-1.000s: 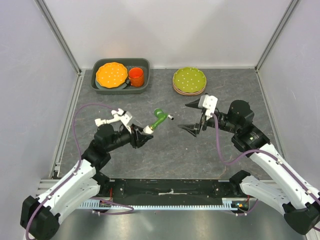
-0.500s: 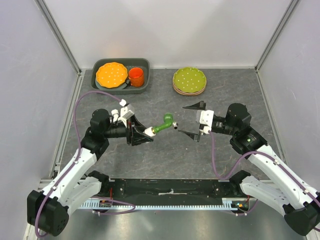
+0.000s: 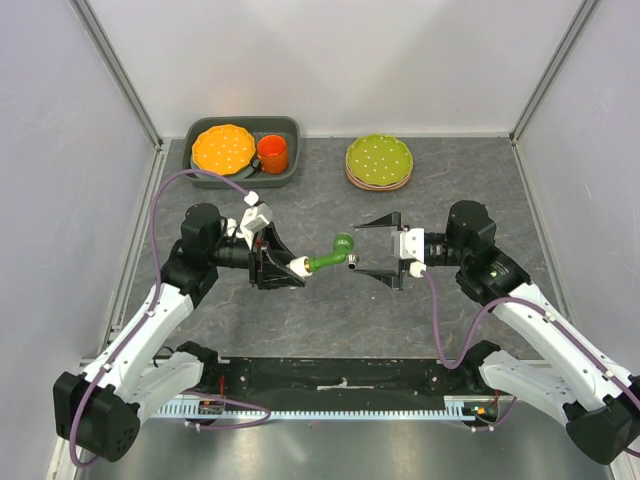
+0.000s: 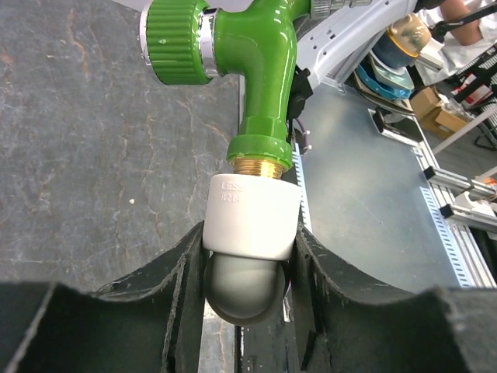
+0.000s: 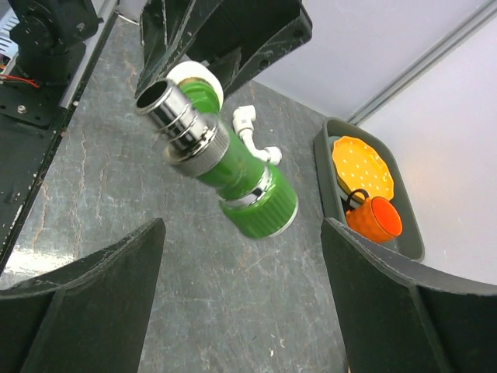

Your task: Install the water faucets

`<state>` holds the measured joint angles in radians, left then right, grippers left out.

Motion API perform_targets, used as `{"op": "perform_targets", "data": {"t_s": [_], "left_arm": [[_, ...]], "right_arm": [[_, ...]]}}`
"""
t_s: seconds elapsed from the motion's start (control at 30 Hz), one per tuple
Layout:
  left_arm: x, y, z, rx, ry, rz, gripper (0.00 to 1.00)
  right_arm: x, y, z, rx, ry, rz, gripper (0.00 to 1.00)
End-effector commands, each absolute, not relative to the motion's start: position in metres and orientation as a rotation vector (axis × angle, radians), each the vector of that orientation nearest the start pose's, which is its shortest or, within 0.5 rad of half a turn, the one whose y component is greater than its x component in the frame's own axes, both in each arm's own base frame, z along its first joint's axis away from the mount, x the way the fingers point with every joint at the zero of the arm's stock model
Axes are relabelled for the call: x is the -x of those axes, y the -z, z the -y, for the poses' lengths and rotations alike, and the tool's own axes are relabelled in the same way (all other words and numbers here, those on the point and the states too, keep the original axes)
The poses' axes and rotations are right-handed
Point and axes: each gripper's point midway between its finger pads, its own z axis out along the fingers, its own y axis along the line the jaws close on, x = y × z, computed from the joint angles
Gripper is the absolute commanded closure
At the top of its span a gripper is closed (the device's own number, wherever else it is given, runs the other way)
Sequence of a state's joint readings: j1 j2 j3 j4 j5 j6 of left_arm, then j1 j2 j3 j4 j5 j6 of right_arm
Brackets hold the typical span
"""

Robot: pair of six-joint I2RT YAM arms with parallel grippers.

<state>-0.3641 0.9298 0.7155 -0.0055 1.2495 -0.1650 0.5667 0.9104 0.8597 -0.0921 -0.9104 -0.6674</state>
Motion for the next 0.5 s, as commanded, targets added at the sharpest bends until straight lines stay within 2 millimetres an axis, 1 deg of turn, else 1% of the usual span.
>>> {"op": "perform_targets", "data": {"t_s": [0.0,0.07,0.17,0.23,0.3,0.33,0.37,0.47], "left_arm": [[-0.1408,-0.2823,0.2365,-1.177,1.499,-1.441,0.98],[-0.1406,-0.2818,0.2363,-1.175,1.503,-1.449,0.98],[-0.1413,-0.2824,0.2367,-1.173,1.499,-1.453,0.98],[-0.1418,-0.2833,0.2368,-1.173,1.498,-1.454,0.98],[-0.1428,-0.2831,0.2372,-1.172,1.501,-1.458,0.98],[-0.1431,-0.2833,0.2373,-1.172,1.498,-1.456,0.98],[-0.1424,-0.2828,0.2374,-1.173,1.503,-1.461,0.98],[-0.1427,-0.281,0.2375,-1.175,1.499,-1.477,0.98]], "right_arm": [[-0.1757,-0.3376,-0.271,1.488,-0.716,-0.74,0.14],[-0.1736,-0.3385,-0.2726,1.497,-0.732,-0.728,0.19],[-0.1708,-0.34,-0.274,1.508,-0.753,-0.71,0.22],[-0.1705,-0.3389,-0.2752,1.514,-0.762,-0.708,0.28],[-0.1708,-0.3389,-0.2756,1.519,-0.765,-0.706,0.3],[-0.1698,-0.3378,-0.276,1.523,-0.77,-0.704,0.33],[-0.1697,-0.3388,-0.2764,1.527,-0.774,-0.698,0.35],[-0.1691,-0.3389,-0.2774,1.535,-0.78,-0.687,0.36]]}}
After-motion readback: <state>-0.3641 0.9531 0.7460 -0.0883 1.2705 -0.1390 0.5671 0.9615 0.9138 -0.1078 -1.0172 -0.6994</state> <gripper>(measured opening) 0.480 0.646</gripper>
